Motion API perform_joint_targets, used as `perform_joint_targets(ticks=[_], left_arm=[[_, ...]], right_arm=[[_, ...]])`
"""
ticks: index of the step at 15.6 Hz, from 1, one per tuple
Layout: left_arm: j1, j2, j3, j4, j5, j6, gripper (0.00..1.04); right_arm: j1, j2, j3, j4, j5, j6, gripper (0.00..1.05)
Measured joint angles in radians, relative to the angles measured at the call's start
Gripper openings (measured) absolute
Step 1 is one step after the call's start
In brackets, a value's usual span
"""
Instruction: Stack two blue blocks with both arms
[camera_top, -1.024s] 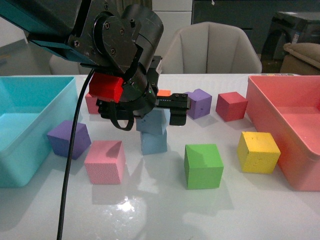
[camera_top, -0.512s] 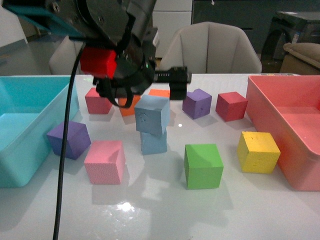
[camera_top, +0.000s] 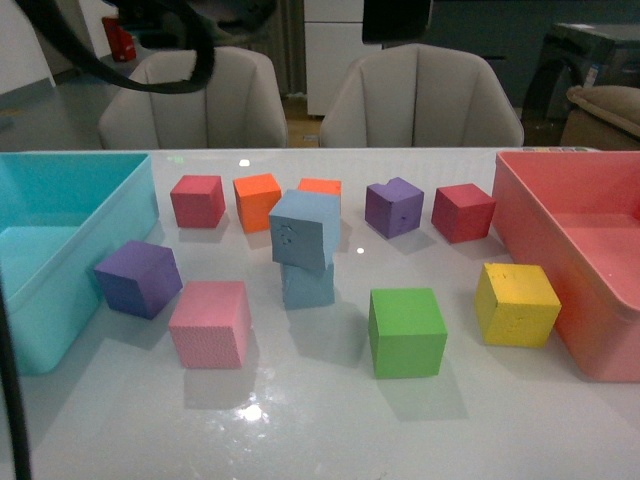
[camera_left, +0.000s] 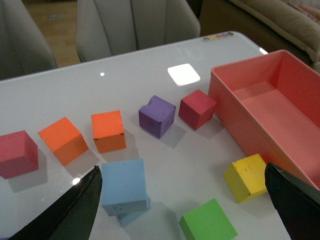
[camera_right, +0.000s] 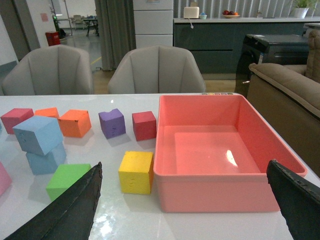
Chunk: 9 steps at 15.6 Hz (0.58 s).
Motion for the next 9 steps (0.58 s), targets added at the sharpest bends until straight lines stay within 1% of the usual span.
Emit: perform_joint_targets(ticks=[1, 2, 3, 4, 5, 8, 9], left_arm=[[-0.007, -0.059, -0.055, 0.051, -0.035, 0.024, 0.97], [-0.024, -0.147, -0.209, 0.330, -0.256, 0.055, 0.84], [0.013, -0.290, -0.419, 0.493, -0.377, 0.074, 0.67], [0.079, -0.381, -0.540, 0.551, -0.371, 0.075, 0.55], [0.138, -0.459, -0.645, 0.571, -0.339, 0.075, 0.40], [0.235, -0.595, -0.832, 0.574, -0.209, 0.076, 0.02], [0.269, -0.649, -0.870, 0.574, -0.181, 0.078, 0.02]], right_arm=[[0.000, 0.000, 0.000, 0.000, 0.000, 0.000, 0.98], [0.000, 0.000, 0.000, 0.000, 0.000, 0.000, 0.98], [0.000, 0.000, 0.000, 0.000, 0.000, 0.000, 0.98], [0.000, 0.000, 0.000, 0.000, 0.000, 0.000, 0.98], [0.000, 0.000, 0.000, 0.000, 0.000, 0.000, 0.98], [0.000, 0.000, 0.000, 0.000, 0.000, 0.000, 0.98], [0.000, 0.000, 0.000, 0.000, 0.000, 0.000, 0.98]])
